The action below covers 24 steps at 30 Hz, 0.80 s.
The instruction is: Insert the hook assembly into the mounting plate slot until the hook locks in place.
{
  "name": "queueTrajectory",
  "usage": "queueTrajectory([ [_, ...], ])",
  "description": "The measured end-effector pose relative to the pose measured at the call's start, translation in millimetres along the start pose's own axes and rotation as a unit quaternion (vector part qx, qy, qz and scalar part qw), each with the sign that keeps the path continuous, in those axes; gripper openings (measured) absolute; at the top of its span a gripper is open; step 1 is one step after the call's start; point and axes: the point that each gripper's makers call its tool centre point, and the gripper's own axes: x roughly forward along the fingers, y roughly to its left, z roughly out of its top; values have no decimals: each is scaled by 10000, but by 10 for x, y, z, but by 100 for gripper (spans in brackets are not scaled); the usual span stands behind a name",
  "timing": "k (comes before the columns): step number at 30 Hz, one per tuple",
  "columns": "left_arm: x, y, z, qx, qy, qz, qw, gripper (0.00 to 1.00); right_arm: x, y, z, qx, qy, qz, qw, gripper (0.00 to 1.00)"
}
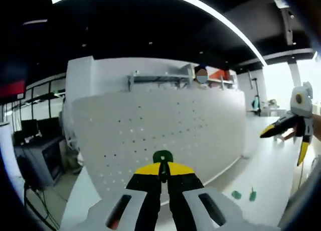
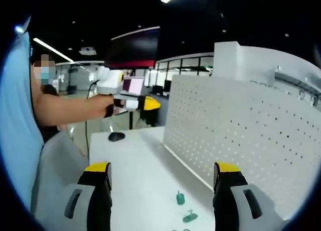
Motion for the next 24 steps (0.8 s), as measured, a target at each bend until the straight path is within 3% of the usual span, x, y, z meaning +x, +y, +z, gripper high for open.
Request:
queueTrajectory([
  [7,210,302,255,-83,-244,370,9990,3,-31,-62,-5,30,-7,-122,9999,85],
  [18,425,648,405,-111,-405,796,9959,3,-49,-123,-35,112,4,-231,9997,85],
  [24,480,727,485,-116,-489,958,9941,3,-52,-121,-75,140,42,-253,9996,84],
])
